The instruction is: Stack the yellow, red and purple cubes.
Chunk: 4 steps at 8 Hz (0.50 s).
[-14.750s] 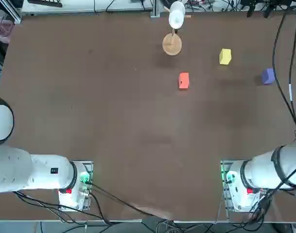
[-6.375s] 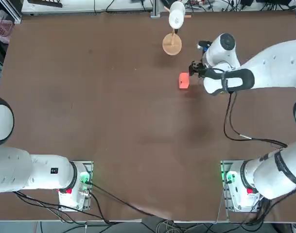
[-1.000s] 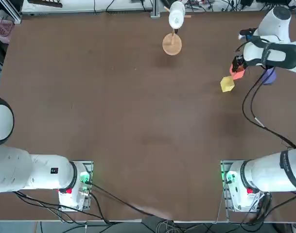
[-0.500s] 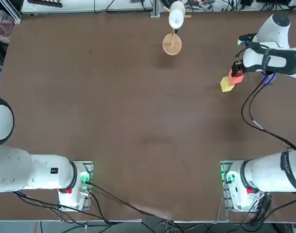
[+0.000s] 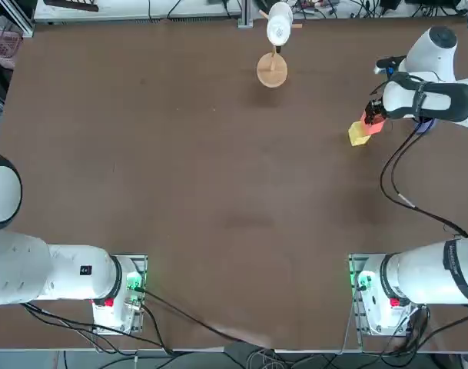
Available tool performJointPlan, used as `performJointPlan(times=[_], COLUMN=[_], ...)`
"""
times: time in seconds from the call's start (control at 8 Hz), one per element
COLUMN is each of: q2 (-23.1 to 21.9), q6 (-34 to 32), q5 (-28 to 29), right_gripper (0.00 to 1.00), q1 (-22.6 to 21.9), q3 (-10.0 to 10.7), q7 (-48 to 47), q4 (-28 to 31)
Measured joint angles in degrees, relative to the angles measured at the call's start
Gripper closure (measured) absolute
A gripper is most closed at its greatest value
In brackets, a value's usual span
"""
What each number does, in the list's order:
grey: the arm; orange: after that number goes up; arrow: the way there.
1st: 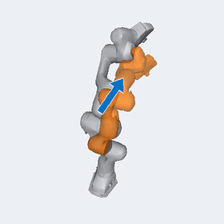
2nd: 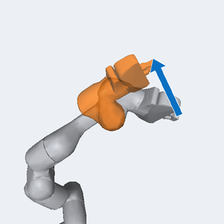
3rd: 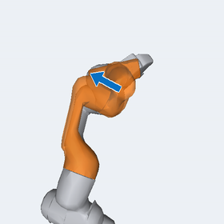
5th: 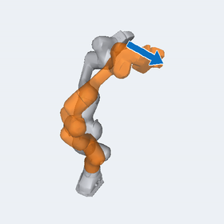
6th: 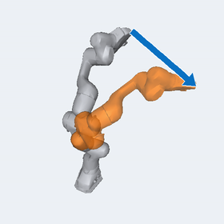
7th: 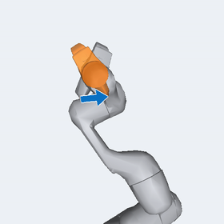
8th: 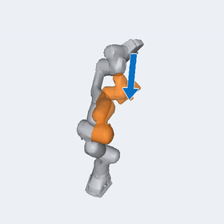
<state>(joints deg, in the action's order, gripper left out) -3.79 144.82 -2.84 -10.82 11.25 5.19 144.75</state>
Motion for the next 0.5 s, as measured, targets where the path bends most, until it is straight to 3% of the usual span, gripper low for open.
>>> performJointPlan(times=[0.5], q2=[0.00], q6=[0.27], q5=[5.89], right_gripper=[0.42], q1=[-1.43], q3=[-0.06], q7=[2.07], q4=[-0.03])
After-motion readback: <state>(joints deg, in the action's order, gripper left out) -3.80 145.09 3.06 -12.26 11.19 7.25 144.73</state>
